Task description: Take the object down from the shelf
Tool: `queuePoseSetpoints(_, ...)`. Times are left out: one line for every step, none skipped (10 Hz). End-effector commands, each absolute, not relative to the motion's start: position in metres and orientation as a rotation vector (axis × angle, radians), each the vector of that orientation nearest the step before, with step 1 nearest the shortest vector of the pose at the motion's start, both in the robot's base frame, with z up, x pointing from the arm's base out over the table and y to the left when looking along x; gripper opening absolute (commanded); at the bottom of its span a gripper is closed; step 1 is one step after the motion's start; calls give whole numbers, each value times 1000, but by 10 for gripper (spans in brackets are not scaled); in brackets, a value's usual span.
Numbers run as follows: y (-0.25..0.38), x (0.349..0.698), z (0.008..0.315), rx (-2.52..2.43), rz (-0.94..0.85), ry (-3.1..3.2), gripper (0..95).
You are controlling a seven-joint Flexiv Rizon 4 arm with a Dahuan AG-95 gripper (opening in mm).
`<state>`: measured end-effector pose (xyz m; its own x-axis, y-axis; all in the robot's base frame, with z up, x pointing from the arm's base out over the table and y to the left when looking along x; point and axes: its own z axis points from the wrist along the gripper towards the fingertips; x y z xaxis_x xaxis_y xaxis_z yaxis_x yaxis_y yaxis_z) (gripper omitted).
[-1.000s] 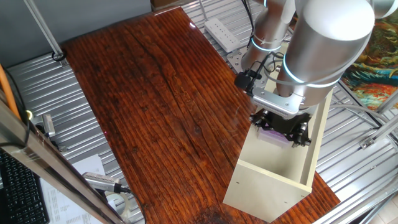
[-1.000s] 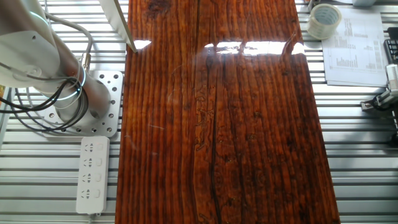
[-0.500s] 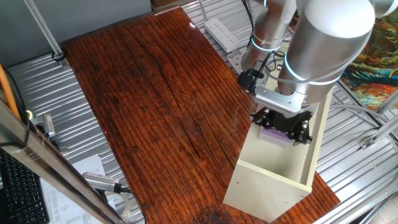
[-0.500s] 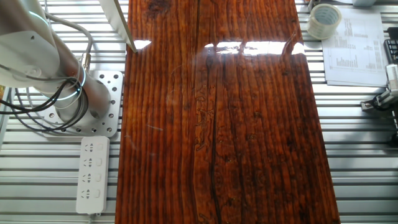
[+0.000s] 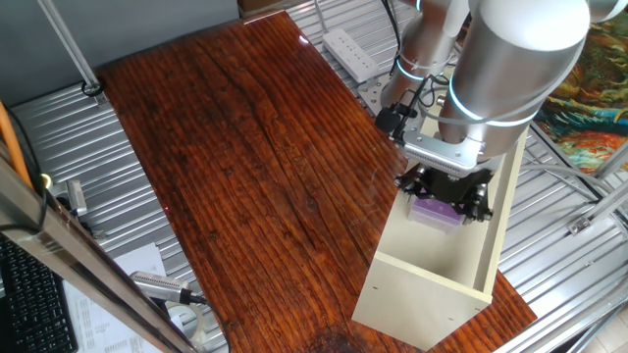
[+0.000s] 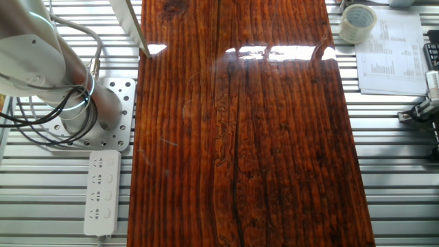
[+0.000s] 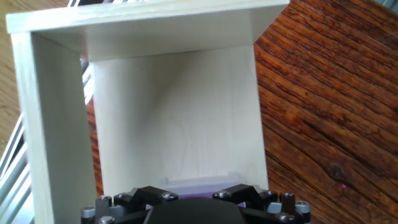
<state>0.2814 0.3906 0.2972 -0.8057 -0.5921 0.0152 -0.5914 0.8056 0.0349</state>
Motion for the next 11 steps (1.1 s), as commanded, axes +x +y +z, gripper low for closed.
queuePoseSetpoints(389, 279, 297, 980, -46, -2961, 950)
queuePoseSetpoints(388, 278, 298, 983, -46, -2960, 950)
queuePoseSetpoints(387, 277, 297, 983, -46, -2959, 950)
queuePoseSetpoints(386, 276, 297, 984, -45, -2958, 950)
queuePoseSetpoints(386, 276, 297, 981, -45, -2959, 950)
queuePoseSetpoints(386, 275, 296, 976, -45, -2960, 760)
queuePoseSetpoints(386, 275, 296, 974, -45, -2960, 760)
queuePoseSetpoints(386, 274, 296, 960, -43, -2964, 760)
queuePoseSetpoints(386, 274, 296, 960, -43, -2964, 760)
queuePoseSetpoints(386, 274, 296, 960, -43, -2964, 760)
queuePoseSetpoints(386, 274, 296, 960, -43, -2964, 760)
